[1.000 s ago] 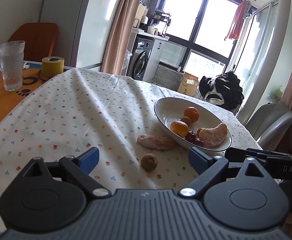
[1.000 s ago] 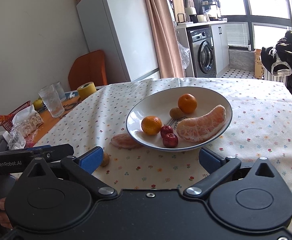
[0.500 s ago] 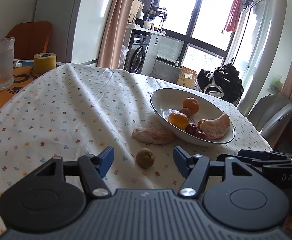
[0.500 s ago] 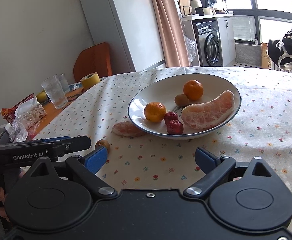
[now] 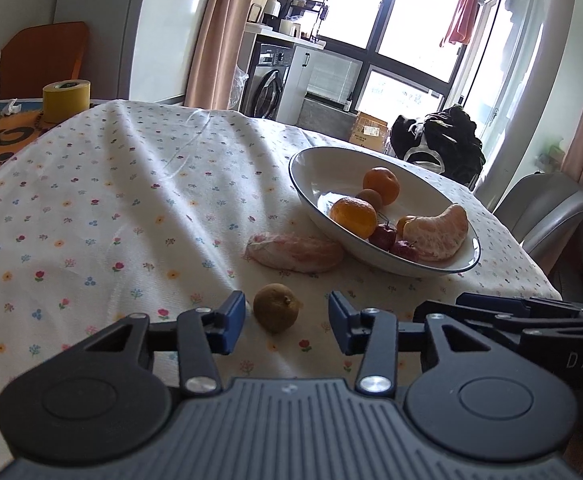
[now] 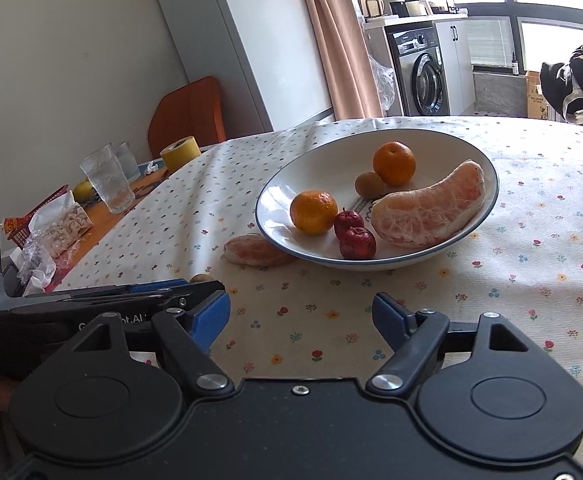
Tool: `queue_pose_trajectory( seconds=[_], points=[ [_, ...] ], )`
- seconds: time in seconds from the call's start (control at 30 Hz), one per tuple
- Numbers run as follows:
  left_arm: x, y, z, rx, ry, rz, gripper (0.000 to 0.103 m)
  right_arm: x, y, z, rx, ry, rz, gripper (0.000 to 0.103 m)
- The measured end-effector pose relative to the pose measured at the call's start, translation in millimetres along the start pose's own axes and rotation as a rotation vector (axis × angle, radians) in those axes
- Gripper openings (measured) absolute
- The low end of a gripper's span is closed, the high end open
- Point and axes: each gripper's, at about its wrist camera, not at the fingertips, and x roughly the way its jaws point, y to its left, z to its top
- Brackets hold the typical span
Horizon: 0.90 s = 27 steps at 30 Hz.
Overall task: Organize fruits
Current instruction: 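Grasp the brown kiwi with the left tool while the right tool approaches the peeled orange piece, then lift the kiwi with the left tool while the right tool grasps the peeled orange piece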
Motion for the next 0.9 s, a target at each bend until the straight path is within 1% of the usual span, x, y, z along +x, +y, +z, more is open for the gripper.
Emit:
queue_pose_trajectory(
  seconds=[0.03,0.1,0.2,0.27,0.53,0.9],
  points=[
    [2.2,2.5,-0.9,-0.008,0.008,0.006,0.032,1.7,0.7,0.5,0.003,0.003,0.001,0.077],
    [1.7,7.2,-1.4,-0.017,-0.001,0.004,0.023,4.8,3.4,1.1,0.003,0.006,0.003,0.077],
    [-2.6,15.0,-0.9,-0.053,-0.008,-0.021,0.023,10.8,8.5,1.8,-0.002,0.013,0.006,0.077],
    [-6.3,17.1,-0.2,-0.055,-0.022,-0.026,0.023,15.3,13.0,2.4,-0.007,0.018,0.005,0.077],
    [-20.4,39.3,3.4,-0.093,-0.058,-0.010,0.023,34.8,31.2,7.7,-0.016,0.025,0.001,0.077],
    [-30.9,64.0,4.9,-0.133,-0.078,0.003,0.023,59.2,47.5,12.1,-0.012,0.037,-0.032,0.078]
  ],
)
